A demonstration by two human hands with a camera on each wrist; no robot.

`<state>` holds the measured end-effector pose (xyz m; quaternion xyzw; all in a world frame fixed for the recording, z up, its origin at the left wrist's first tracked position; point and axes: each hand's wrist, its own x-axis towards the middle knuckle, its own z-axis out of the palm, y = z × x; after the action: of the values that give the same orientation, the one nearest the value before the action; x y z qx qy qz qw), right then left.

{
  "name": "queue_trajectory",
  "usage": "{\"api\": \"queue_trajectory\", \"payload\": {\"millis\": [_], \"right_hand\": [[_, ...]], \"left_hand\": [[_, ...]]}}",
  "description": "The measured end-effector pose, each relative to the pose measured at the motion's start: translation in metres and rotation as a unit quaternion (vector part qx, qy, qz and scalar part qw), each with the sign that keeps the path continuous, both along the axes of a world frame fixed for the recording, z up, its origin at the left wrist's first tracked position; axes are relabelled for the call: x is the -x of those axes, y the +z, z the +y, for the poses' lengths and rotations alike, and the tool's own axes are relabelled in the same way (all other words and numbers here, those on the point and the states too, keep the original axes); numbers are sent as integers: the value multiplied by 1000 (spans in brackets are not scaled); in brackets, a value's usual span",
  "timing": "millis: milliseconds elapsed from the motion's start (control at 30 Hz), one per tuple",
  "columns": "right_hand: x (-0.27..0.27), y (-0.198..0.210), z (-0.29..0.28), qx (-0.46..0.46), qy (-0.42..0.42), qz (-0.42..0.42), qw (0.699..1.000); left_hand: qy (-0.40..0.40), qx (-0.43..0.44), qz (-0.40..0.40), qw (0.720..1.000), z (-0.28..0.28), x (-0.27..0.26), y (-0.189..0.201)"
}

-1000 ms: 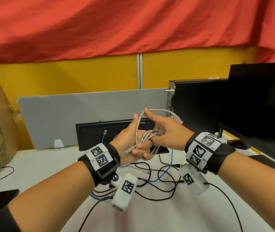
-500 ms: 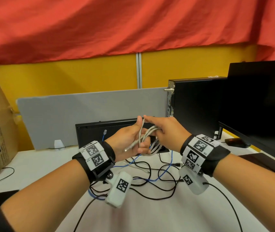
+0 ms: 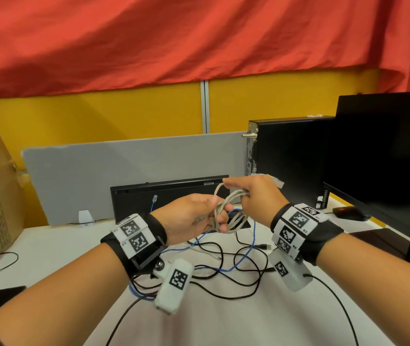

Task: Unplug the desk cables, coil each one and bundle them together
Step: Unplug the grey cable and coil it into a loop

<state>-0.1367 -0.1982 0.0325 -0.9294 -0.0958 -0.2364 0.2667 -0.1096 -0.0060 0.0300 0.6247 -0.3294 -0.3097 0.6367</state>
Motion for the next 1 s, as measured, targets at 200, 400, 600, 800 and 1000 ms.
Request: {"api": "queue_trajectory", "payload": {"millis": [200, 400, 600, 800, 1000], "right_hand": [[2, 6, 7, 51, -16, 10, 999], [4, 0, 15, 17, 27, -64, 997], [5, -12, 9, 67, 102, -135, 983], [5, -23, 1, 290, 86, -325, 896], [4, -26, -14, 362, 132, -383, 840]], "left_hand": [[92, -39, -73, 992, -14, 7, 0], [159, -3, -65, 985, -18, 4, -1], [143, 57, 2, 988, -12, 0, -8], [162, 40, 18, 986, -15, 2, -11], [169, 44, 83, 981, -21, 5, -11]]}}
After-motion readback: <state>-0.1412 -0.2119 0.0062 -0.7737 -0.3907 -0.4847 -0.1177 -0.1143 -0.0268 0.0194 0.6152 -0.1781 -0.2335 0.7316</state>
